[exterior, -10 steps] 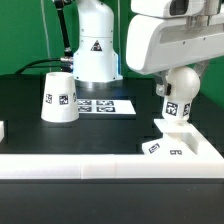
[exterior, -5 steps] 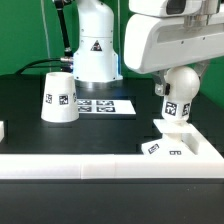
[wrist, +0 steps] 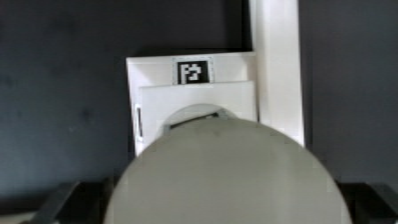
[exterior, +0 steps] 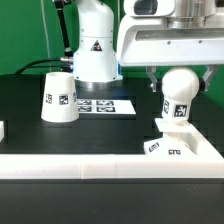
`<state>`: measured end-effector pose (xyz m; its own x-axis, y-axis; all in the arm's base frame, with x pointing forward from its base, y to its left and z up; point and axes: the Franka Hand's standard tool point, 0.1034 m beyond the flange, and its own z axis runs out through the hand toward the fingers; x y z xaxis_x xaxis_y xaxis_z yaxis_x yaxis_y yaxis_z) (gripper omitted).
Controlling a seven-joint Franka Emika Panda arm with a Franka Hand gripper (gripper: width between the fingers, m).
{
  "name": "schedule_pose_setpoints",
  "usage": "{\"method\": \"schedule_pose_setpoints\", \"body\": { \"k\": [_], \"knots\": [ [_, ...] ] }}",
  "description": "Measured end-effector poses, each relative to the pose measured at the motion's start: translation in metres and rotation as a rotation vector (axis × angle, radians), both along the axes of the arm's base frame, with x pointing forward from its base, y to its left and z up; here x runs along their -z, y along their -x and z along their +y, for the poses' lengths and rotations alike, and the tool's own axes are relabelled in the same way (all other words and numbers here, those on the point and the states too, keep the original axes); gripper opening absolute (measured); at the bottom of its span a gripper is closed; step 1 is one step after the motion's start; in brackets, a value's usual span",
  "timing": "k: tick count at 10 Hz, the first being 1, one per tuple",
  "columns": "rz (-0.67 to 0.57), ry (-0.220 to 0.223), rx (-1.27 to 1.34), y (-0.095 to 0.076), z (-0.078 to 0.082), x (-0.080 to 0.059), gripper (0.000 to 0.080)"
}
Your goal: Assemble lamp
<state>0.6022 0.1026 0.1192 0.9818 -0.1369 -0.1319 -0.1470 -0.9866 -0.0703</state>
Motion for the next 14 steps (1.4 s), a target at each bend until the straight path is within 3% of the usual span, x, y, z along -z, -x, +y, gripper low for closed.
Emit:
{"method": "schedule_pose_setpoints", "body": {
  "k": [7,14],
  "knots": [
    [0.038,0.040,0.403,0.001,0.008,0.000,0.0580],
    [0.113,0.027,0.954,0.000,0.012,-0.002,0.0580]
  ]
}}
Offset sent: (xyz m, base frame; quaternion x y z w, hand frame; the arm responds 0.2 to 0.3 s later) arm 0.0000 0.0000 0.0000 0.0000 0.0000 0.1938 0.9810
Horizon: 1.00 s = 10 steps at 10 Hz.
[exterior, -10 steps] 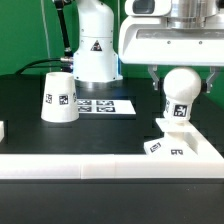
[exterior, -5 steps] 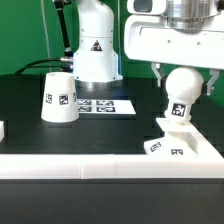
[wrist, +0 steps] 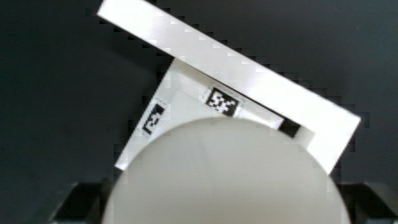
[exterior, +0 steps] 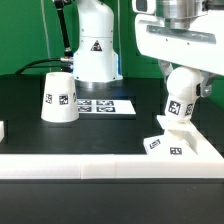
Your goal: Assemble lamp
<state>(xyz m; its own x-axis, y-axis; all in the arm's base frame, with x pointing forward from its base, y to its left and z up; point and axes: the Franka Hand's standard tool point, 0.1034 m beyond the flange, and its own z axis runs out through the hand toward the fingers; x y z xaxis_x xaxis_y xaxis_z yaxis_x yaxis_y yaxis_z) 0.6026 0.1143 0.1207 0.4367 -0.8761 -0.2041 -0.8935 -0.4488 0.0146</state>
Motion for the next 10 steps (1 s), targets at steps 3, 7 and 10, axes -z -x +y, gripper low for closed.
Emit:
{"method": "schedule_pose_setpoints", "body": {
  "k": [3,7,10],
  "knots": [
    [-0.021,-0.008,-0.146,0.0003,-0.0012,0.0008,0.0683],
    [-0.094,-0.015,-0.508,0.0052,0.0019,0.0019,0.0698],
    [-0.130,-0.040,-0.744,0.0054,0.0015,0.0026,0.0698]
  ]
}}
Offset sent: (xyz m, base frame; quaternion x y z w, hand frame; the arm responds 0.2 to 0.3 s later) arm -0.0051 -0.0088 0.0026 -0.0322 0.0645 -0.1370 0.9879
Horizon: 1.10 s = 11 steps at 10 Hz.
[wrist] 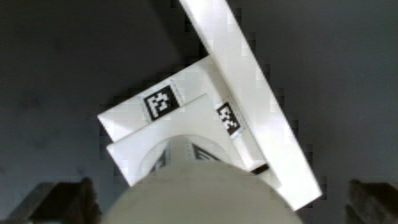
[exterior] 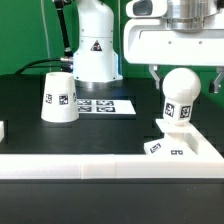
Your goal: Assemble lamp
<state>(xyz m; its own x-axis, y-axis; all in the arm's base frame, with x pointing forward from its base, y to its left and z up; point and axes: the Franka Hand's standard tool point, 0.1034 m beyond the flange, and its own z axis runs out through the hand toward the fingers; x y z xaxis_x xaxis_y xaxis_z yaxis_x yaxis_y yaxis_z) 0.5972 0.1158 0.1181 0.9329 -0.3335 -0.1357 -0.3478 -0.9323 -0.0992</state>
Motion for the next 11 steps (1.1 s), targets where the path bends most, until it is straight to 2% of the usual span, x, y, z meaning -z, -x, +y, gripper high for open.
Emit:
{"method": "schedule_pose_setpoints", "body": {
  "k": [2,5,7,11],
  "knots": [
    [-0.071,0.011,-0.311,-0.006,-0.005,-0.001,0.0698],
    [-0.125,-0.002,-0.632,-0.010,-0.012,-0.001,0.0698],
    [-0.142,-0.005,-0.730,-0.011,-0.007,-0.001,0.0698],
    [-0.168,-0.017,-0.998,-0.012,-0.011,-0.001,0.0698]
  ]
}}
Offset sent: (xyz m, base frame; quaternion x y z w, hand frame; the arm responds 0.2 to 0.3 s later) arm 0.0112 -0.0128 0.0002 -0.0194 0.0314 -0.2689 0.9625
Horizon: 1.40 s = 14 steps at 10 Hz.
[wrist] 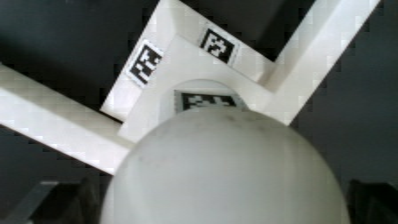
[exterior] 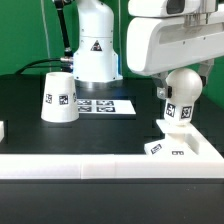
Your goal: Assemble lamp
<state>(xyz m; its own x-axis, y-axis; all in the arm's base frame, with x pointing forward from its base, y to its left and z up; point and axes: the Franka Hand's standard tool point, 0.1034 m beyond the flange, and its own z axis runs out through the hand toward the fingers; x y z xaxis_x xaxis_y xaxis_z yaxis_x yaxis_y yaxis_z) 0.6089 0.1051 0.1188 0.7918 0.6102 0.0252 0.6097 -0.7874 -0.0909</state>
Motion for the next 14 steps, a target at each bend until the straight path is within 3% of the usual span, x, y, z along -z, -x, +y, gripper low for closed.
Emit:
{"method": "schedule_pose_setpoints", "body": {
  "k": [6,11,13,14],
  "knots": [
    [-0.052,0.053,-0.617,-0.0020,0.0040,0.0018,0.0698],
    [-0.051,0.070,-0.942,-0.0013,0.0014,0.0064,0.0698],
    [-0.052,0.069,-0.948,-0.0017,-0.0004,0.0063,0.0698],
    [-0.052,0.069,-0.947,-0.0018,-0.0008,0.0063,0.0576]
  ]
}}
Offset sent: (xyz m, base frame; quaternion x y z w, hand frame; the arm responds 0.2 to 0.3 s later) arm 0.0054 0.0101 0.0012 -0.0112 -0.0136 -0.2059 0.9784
